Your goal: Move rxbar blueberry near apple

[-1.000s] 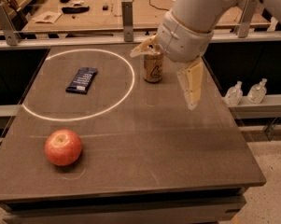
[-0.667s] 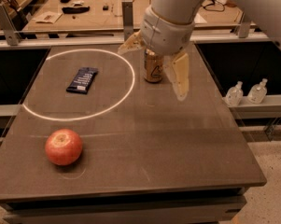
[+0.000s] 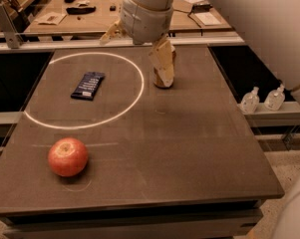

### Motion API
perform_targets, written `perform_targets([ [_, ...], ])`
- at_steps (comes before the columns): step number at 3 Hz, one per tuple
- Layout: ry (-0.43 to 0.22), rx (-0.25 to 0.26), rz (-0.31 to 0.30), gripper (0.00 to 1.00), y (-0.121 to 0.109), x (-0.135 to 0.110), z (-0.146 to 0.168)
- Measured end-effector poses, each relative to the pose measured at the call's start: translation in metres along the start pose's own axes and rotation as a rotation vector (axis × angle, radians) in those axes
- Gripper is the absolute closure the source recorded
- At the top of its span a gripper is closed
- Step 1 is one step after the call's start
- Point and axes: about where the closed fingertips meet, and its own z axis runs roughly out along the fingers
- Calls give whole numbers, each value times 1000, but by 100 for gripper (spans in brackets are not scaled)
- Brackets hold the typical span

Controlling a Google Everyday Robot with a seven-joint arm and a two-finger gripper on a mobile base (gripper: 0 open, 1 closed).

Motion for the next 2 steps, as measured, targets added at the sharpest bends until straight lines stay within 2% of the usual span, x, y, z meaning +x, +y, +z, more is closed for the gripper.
perform_targets([
  [1, 15, 8, -101, 0, -37, 5, 7],
  [2, -15, 14, -193, 0, -77, 1, 19],
])
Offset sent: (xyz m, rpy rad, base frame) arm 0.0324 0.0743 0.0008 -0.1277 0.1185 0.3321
